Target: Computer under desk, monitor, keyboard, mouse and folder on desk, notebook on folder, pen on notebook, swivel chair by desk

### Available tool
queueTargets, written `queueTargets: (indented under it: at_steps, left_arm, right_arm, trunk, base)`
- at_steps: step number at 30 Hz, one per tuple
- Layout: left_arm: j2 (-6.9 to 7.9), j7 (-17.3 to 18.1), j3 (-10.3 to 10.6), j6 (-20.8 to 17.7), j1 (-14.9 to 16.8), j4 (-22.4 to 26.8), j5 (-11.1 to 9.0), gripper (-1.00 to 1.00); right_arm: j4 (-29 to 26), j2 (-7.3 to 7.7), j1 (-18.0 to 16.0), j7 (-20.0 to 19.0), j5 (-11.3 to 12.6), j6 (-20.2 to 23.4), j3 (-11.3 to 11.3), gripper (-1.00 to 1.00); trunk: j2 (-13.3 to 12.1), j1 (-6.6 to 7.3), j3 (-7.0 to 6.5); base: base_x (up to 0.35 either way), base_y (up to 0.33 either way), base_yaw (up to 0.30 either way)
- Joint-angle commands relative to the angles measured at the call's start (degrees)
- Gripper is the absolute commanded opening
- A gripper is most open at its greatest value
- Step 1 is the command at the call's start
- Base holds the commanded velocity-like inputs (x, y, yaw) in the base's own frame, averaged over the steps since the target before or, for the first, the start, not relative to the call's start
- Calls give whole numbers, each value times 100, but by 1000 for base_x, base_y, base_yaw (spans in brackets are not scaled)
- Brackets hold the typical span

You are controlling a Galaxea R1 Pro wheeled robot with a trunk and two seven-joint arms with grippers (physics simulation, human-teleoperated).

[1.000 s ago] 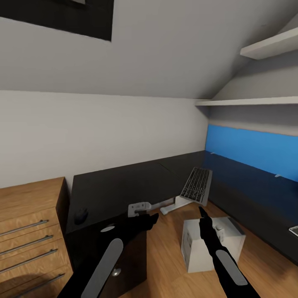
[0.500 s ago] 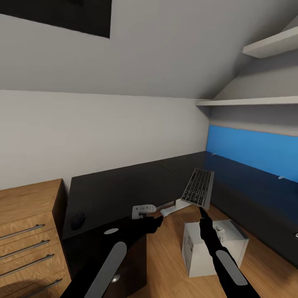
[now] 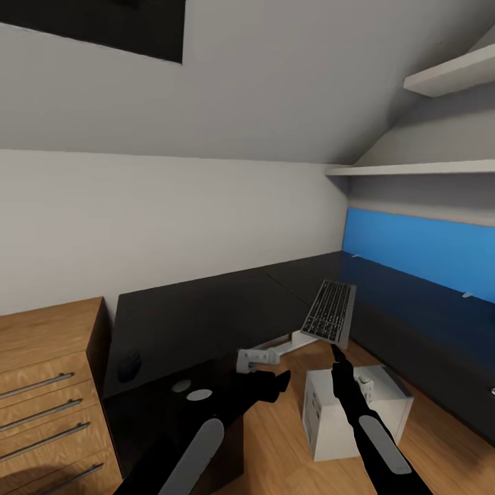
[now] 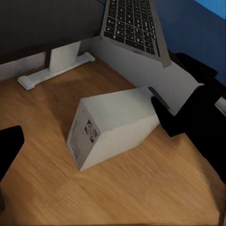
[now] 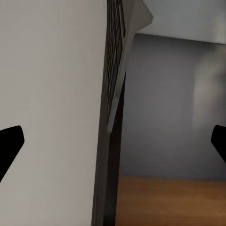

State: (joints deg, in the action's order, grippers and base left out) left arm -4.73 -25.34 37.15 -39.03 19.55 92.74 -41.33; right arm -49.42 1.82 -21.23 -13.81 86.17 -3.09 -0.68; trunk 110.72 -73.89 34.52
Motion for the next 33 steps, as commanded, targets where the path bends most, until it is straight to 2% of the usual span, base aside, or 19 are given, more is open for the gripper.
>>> queueTargets:
  at_steps: [1, 33]
  left_arm:
    - [-1, -60, 10, -9, 5, 6, -60, 100]
    - [-1, -76, 37, -24, 5, -1, -86, 100]
  right_arm:
    - [3, 3, -4, -26, 58, -16, -11, 100]
    - [3, 11, -4, -26, 50, -24, -11, 100]
  trunk:
    - [3, 0, 6]
    - [3, 0, 6]
  base:
    - [71, 0, 0]
    - [103, 0, 0]
